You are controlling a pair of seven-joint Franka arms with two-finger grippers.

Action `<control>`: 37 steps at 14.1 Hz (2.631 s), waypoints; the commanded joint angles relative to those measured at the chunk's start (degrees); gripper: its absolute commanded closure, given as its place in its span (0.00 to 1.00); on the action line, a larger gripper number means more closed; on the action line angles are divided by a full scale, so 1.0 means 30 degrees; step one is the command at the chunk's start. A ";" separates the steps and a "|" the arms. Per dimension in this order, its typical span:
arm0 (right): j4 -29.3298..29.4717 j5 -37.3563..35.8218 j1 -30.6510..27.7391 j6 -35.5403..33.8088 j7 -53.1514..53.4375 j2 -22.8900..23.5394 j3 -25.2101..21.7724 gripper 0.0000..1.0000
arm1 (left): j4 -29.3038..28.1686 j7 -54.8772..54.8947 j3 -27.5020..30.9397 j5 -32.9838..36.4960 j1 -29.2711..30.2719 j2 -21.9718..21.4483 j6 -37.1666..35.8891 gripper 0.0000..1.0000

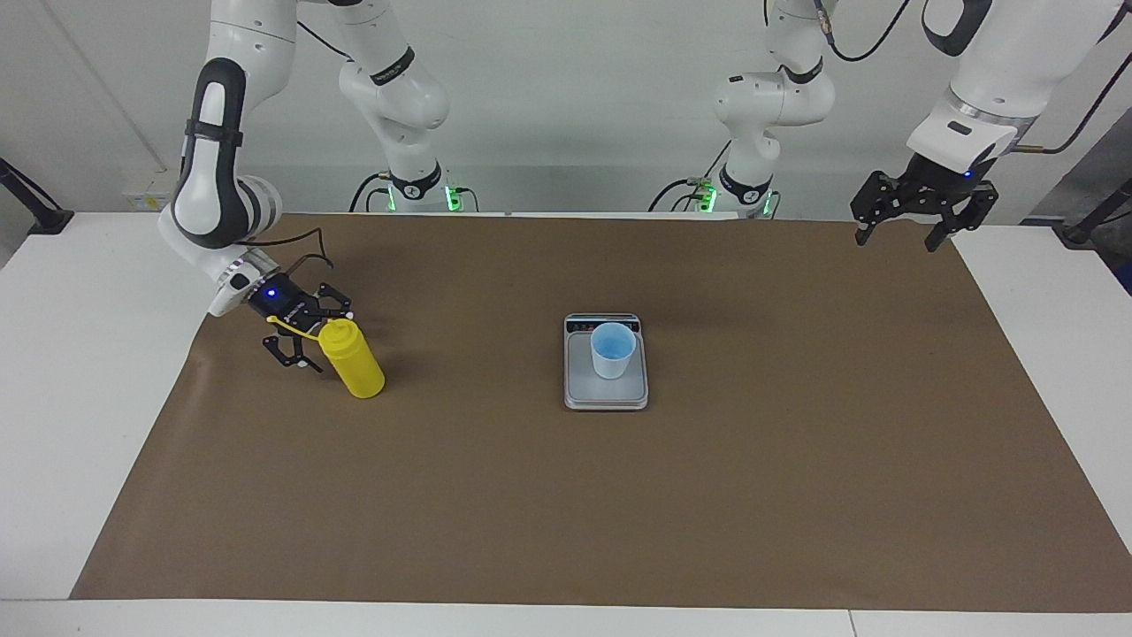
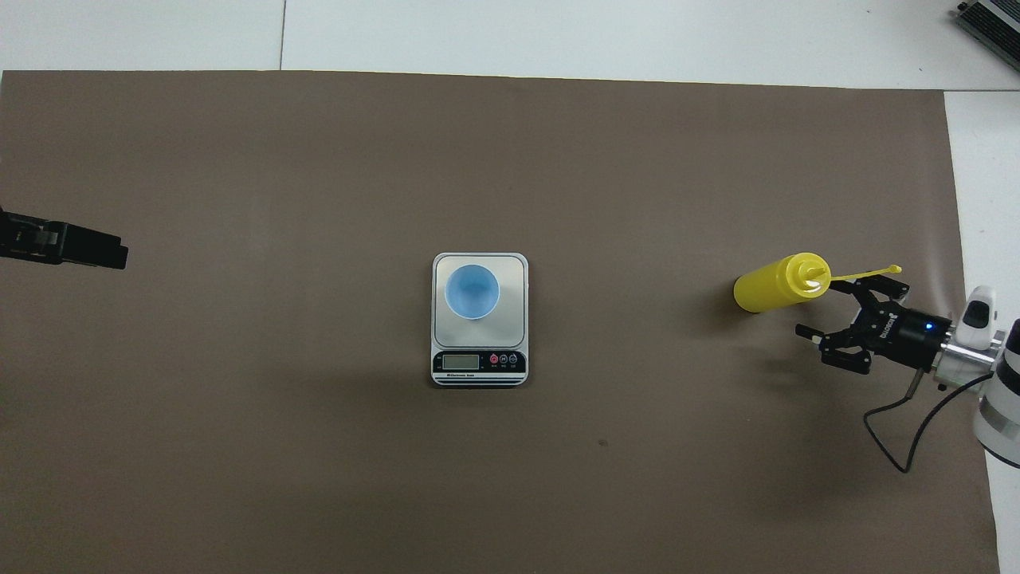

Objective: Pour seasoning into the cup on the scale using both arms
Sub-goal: 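Grasp the yellow squeeze bottle with the right gripper and lift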

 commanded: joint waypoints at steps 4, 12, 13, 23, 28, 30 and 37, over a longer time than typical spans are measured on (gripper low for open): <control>0.1572 0.1545 0.0218 -0.0758 -0.1644 0.1628 0.0093 0.00 | -0.0428 0.0112 -0.0059 -0.0309 0.0250 -0.0456 -0.0226 0.00; 0.1719 0.1662 0.0394 -0.0758 -0.1263 0.1658 0.0151 0.00 | -0.0428 0.0112 -0.0059 -0.0280 0.0250 -0.0456 -0.0226 0.00; 0.1719 0.1662 0.0394 -0.0758 -0.1262 0.1658 0.0152 0.00 | -0.0428 0.0112 -0.0059 -0.0280 0.0250 -0.0456 -0.0226 0.00; 0.2245 0.1604 0.0862 -0.0758 -0.0735 0.1570 0.0181 0.83 | -0.0428 0.0112 -0.0059 -0.0280 0.0250 -0.0456 -0.0226 0.00; 0.2861 -0.0176 0.1039 -0.0525 0.1718 0.0723 0.0152 0.84 | -0.0428 0.0112 -0.0059 -0.0280 0.0250 -0.0456 -0.0226 0.00; 0.3357 -0.1816 0.1039 -0.0494 0.3184 0.0371 0.0152 0.84 | -0.0428 0.0112 -0.0059 -0.0280 0.0250 -0.0456 -0.0226 0.00; 0.4442 -0.6244 0.2352 -0.0349 0.7725 -0.0772 0.0211 0.87 | -0.0428 0.0112 -0.0059 -0.0280 0.0250 -0.0456 -0.0226 0.00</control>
